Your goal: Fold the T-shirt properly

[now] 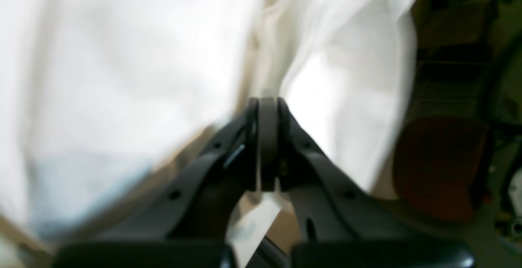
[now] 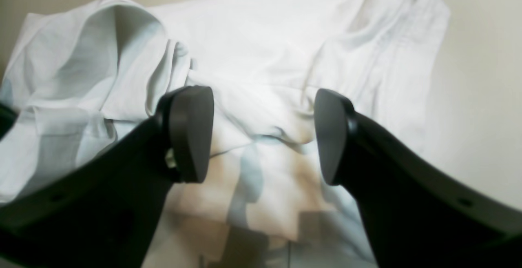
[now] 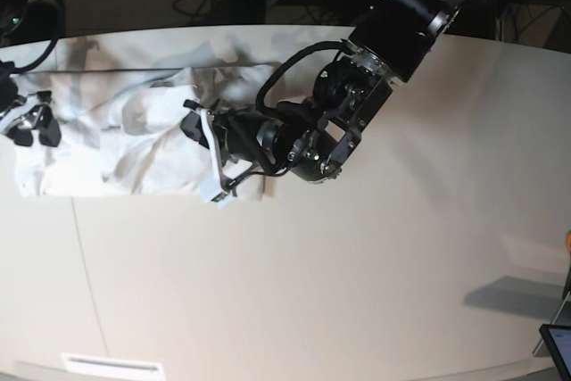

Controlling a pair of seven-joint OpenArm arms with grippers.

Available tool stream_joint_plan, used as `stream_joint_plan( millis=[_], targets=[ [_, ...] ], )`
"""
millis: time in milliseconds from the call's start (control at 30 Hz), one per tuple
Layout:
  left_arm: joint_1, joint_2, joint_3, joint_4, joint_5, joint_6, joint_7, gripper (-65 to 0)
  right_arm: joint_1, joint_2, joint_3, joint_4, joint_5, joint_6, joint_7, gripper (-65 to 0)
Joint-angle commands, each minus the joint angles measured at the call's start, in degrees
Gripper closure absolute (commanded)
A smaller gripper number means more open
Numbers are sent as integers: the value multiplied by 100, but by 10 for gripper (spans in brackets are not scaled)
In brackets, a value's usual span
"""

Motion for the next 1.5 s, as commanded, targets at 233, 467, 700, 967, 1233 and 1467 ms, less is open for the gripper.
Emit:
stream_joint_plan(
  millis=[233, 467, 700, 967, 1233, 1467],
  targets=[
    [-93, 36, -220, -397, 401, 23, -80, -13, 25, 121, 69, 92, 130, 36, 130, -361],
    [136, 150, -167, -520, 1069, 23, -45, -13, 34, 94, 34, 92, 130, 36, 130, -360],
    [136, 27, -220, -1065, 1658, 23, -36, -12, 34, 94, 25, 92, 130, 36, 130, -360],
    [171, -26, -238, -1012, 2414, 32, 193, -12, 25, 85, 25, 92, 130, 36, 130, -360],
    [303, -351, -1029, -871, 2502, 32, 254, -10, 25, 103, 25, 92, 122, 36, 130, -360],
    [628, -589, -1460, 60, 2476, 32, 650, -10, 51, 121, -177, 92, 122, 36, 147, -360]
  ],
)
